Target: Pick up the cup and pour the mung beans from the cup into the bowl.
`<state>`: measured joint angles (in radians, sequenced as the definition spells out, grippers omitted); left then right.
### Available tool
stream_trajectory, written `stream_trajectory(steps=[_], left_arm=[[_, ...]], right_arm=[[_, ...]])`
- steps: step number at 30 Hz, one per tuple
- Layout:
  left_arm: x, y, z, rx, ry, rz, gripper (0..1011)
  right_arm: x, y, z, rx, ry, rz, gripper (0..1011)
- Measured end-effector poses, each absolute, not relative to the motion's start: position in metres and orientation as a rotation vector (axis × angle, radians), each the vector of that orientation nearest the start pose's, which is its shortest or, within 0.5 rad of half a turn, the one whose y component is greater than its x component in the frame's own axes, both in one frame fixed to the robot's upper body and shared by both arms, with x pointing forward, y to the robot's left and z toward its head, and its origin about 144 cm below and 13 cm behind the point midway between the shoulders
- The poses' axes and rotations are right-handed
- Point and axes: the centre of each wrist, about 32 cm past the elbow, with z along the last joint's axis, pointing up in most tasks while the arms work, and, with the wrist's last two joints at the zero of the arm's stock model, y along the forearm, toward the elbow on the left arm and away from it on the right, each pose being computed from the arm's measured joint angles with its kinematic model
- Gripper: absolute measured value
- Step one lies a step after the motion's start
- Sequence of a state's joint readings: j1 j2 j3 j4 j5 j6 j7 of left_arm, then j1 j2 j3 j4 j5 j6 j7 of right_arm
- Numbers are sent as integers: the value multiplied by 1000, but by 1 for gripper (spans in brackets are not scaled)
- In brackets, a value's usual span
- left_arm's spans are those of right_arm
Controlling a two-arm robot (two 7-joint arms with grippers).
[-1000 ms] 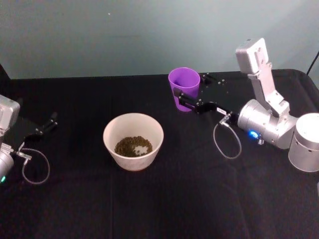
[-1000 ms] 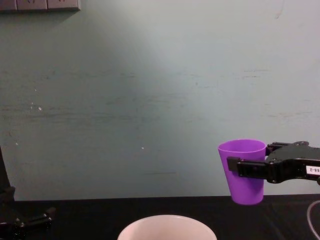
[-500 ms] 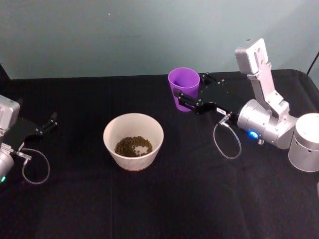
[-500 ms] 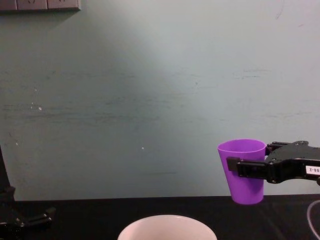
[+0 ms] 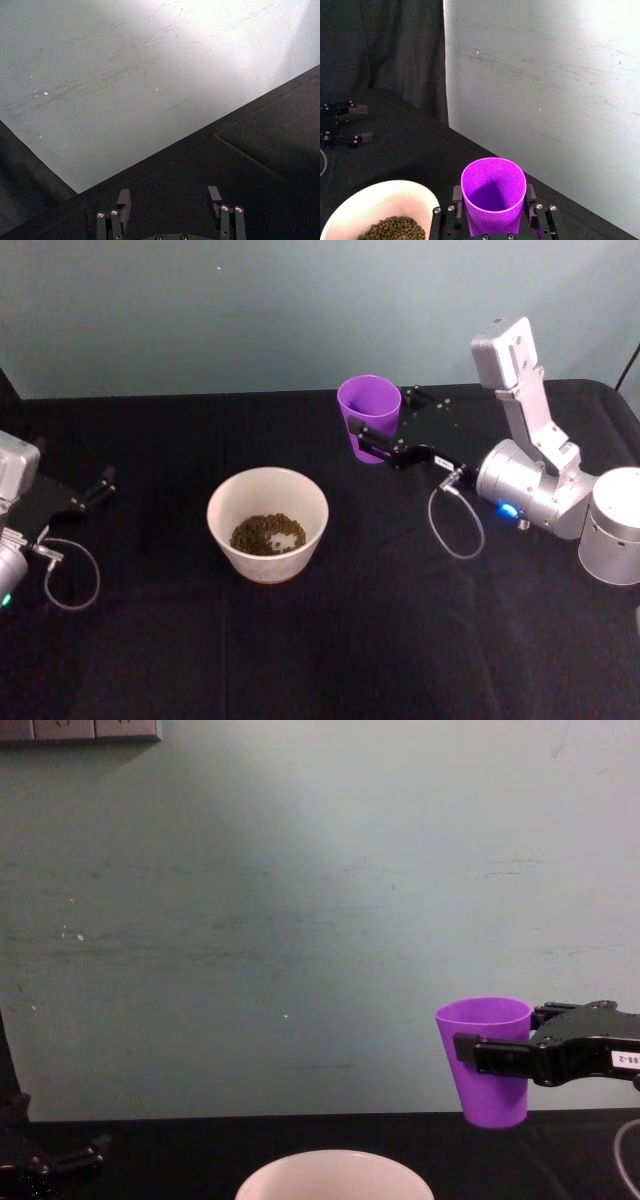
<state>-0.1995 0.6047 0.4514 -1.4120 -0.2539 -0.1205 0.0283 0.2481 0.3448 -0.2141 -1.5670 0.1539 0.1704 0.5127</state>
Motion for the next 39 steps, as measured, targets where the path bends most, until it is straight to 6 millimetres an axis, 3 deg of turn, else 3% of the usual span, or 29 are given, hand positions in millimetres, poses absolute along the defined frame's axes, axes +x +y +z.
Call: stream_trajectory(steps=[14,30,39], left_arm=[[489,310,1140,304,-285,1248,1000],[489,310,1140,305,-285,1248,1000],[489,310,1140,305,-285,1248,1000]], right_arm=[[517,-266,1218,-173,-150,-880,720],[516,-287,1155,-2,-106,-830,720],[509,-287,1137,11,-70,-875,720]])
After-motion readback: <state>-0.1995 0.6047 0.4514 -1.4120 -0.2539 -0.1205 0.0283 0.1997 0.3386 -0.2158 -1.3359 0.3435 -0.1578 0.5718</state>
